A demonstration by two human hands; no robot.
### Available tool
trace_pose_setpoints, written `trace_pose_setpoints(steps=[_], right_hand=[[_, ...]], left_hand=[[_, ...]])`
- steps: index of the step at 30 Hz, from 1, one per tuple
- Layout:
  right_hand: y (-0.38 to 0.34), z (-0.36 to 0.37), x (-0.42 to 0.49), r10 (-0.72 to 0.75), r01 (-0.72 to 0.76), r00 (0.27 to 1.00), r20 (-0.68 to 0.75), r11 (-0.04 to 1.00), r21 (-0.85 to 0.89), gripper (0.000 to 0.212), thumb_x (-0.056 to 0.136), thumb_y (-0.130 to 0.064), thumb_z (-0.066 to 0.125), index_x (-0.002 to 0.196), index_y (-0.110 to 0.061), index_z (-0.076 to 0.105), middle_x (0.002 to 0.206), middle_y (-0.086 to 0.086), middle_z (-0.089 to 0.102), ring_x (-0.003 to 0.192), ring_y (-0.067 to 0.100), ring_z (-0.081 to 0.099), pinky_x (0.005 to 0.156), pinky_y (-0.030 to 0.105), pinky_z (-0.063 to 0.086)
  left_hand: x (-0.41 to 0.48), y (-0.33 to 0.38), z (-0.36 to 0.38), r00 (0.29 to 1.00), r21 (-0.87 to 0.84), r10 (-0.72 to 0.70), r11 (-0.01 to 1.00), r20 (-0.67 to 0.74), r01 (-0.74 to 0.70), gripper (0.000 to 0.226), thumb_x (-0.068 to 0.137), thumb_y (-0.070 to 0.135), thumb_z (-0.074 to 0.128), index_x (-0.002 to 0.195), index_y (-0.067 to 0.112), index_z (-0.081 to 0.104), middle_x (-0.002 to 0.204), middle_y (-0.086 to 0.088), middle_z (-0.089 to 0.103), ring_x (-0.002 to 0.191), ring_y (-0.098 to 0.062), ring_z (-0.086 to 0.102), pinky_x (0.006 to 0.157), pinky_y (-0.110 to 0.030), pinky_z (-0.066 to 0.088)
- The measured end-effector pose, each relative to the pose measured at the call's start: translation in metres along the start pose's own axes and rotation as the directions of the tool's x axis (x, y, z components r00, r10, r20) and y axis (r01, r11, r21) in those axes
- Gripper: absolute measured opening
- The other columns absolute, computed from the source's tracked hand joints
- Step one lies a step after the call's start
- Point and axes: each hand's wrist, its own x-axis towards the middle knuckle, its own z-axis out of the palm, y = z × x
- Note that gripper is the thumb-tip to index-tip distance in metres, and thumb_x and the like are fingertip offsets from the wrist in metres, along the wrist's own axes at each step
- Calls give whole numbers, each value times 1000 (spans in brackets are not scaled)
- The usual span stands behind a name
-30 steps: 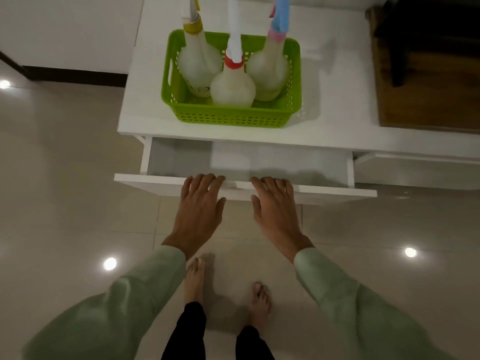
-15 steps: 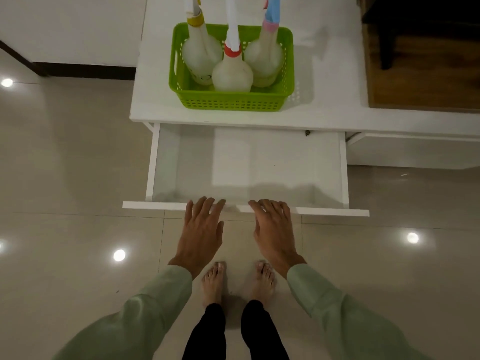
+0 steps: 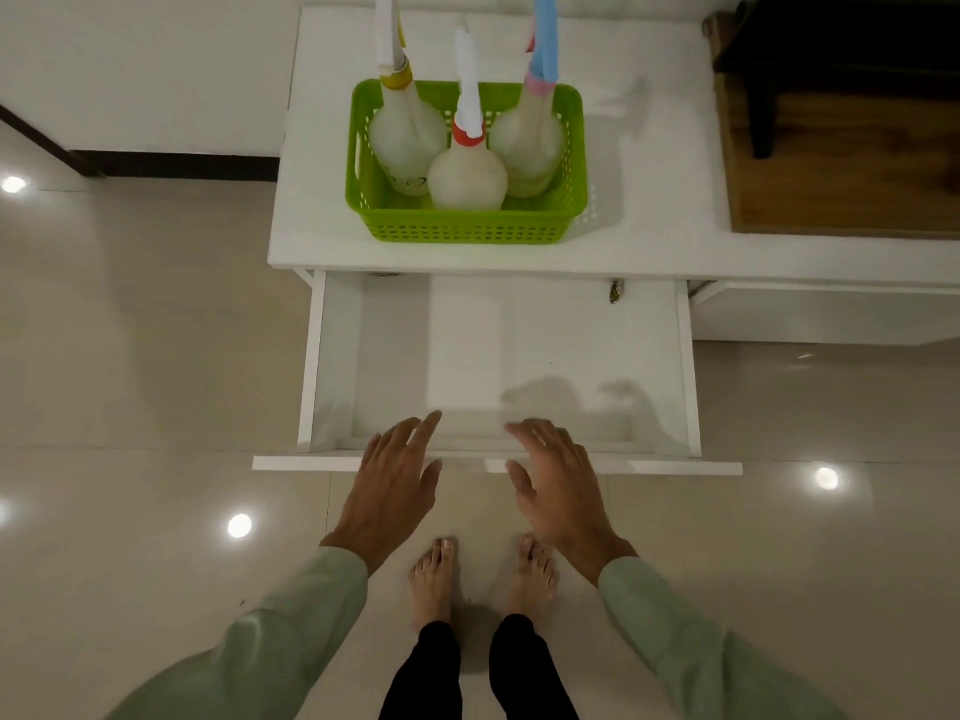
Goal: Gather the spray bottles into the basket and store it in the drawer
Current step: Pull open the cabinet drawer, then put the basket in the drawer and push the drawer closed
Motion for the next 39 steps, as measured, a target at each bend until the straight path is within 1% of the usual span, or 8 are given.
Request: trace_pose_setpoints(steps=[5,9,13,16,24,29,32,39], right_hand=[[-21,-53,47,23,42,961,-275,973,227,41,98,-22,58,138,-20,54,140,-1,53,129,19,50,105,39,46],[-37,-96,104,60,76,888,-456,959,274,46,97,-22,59,141,-15,51,145,6,48,135,24,46,105,32,41],[-46,-126,160,121,72,823,-555,947,313,53,97,-22,57,147,-11,42,154,11,37,140,27,38,105,27,33],[-46,-144,197,220,33,795,-565,915,402,59,97,-20,58,150,-9,35,156,12,36,142,28,38,111,37,37],[-34,-176,257,502,-304,853,-140,697,650,62,85,-15,52,145,-23,41,125,13,62,113,36,61,98,51,53],[-30,-177,261,453,-263,867,-209,771,580,41,80,-7,40,115,-19,59,103,12,64,92,36,58,71,38,46],[-28,-172,256,435,-263,870,-229,805,531,40,81,-4,39,115,-17,56,105,15,64,95,39,59,70,39,44],[-16,-170,217,368,-207,877,-310,870,448,38,80,-1,36,110,-15,53,91,9,59,85,34,55,55,32,33]], left_hand=[[41,21,-46,962,-169,-37,986,-269,-9,50,102,29,47,149,16,37,148,-8,47,135,-24,47,112,-39,41],[91,44,-90,816,-281,-84,955,-572,-98,44,104,35,41,143,15,42,144,-5,48,135,-17,44,112,-30,38],[151,46,-125,711,-334,-145,933,-688,-134,47,103,30,42,144,7,39,148,-11,41,139,-21,38,114,-24,30],[191,39,-143,688,-430,-270,900,-673,-67,53,101,27,43,148,4,31,153,-14,34,143,-26,33,118,-32,30],[250,13,-171,787,-691,-537,693,-305,206,54,98,21,46,149,19,30,140,-11,53,123,-31,55,102,-48,48],[255,9,-174,811,-601,-506,758,-294,254,28,93,5,35,114,12,52,105,-16,58,90,-31,54,77,-50,53],[250,8,-174,806,-623,-516,742,-292,249,33,92,1,32,117,7,54,108,-22,60,91,-34,56,80,-54,55],[211,19,-163,791,-664,-510,725,-339,183,36,94,1,32,118,12,57,96,-8,56,81,-24,53,64,-35,46]])
